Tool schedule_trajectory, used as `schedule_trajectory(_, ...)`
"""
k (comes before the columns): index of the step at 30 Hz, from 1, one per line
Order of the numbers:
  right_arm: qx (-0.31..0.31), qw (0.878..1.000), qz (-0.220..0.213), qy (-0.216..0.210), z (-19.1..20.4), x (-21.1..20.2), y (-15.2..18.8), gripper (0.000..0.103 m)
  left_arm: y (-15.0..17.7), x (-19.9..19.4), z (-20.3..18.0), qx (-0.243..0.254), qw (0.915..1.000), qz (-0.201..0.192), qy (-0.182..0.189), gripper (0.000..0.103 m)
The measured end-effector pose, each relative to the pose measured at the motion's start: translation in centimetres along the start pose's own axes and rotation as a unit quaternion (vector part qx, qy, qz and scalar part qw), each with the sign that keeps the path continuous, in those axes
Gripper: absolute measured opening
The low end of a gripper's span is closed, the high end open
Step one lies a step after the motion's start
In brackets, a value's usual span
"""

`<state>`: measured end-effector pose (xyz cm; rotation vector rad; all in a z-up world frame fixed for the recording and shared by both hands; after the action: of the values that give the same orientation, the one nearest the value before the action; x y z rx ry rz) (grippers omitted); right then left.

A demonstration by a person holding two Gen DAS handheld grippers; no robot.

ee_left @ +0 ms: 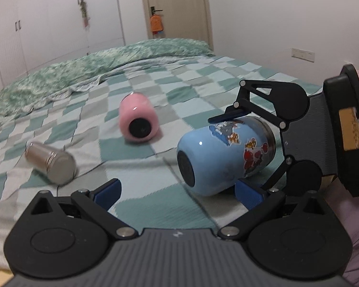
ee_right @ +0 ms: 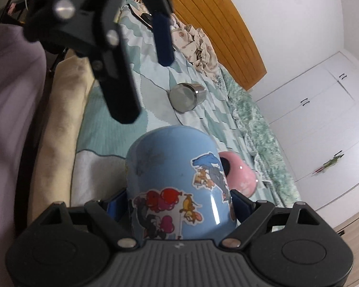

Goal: Flip cup upright
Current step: 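Release the blue cup from the right tool while the left tool grasps it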

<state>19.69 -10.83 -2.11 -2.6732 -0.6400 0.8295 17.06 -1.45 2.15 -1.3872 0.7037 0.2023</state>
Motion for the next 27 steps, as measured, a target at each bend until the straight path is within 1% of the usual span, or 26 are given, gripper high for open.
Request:
schedule_trajectory(2,0.005,1.0,0.0,-0.006,-0.2,0.6,0.0,0.087,0.4,0.1,0.6,-0.006,1.0,0.003,-0.006,0.103)
schedule_trajectory(7,-0.007,1.0,0.004,-0.024,0.3,1.3,0.1,0.088,0.7,0.0,1.4,-0.011,0.9999,0.003,-0.013,0.103)
schedule_trajectory(11,-0.014,1.0,0.009,-0.021,0.6,1.7,-0.4,0.088,0.3,-0.4,1.1,-0.01,0.9998,-0.001,-0.015,0.103)
schedule_trajectory(12,-0.011,1.0,0.011,-0.018,0.7,1.5,-0.5,0.092,0.3,-0.5,1.0,-0.008,0.9998,-0.001,-0.016,0.103)
schedule_trajectory(14,0.008,1.0,0.008,-0.002,0.4,0.7,-0.7,0.103,0.1,-0.8,0.8,-0.003,0.9998,-0.002,-0.018,0.103)
schedule_trajectory(16,0.045,0.999,0.0,-0.004,-0.3,-0.8,-0.8,0.103,-0.2,-1.2,0.6,0.006,0.9998,-0.003,-0.019,0.103)
schedule_trajectory(18,0.086,0.996,0.002,0.005,-1.5,-2.6,-0.7,0.103,-0.9,-1.5,0.1,0.019,0.9996,-0.006,-0.018,0.103)
schedule_trajectory(20,0.131,0.991,0.004,0.023,-2.3,-4.5,-0.3,0.103,-1.5,-1.5,-0.2,0.032,0.9993,-0.008,-0.016,0.103)
schedule_trajectory(22,0.192,0.981,0.008,0.041,-3.0,-6.5,0.3,0.103,-2.1,-1.3,-0.6,0.045,0.9989,-0.006,-0.011,0.103)
schedule_trajectory(25,0.279,0.958,0.03,0.066,-3.7,-8.7,2.0,0.103,-3.0,-0.5,-1.6,0.078,0.9969,0.001,0.002,0.103)
schedule_trajectory(27,0.338,0.937,0.051,0.073,-3.6,-9.9,3.4,0.103,-3.5,0.5,-2.4,0.112,0.9936,0.011,0.01,0.103)
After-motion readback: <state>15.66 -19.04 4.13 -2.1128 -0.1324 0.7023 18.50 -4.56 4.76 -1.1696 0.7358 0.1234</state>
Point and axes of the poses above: each gripper's, at about its wrist camera, not at the fingertips, and x roughly the way its jaws point, z to its left, y to its underside, the point moved 5 cm from there along x, roughly the way its jaws point, and after that the axes turned 8 degrees about -x, right-handed, at the moved point
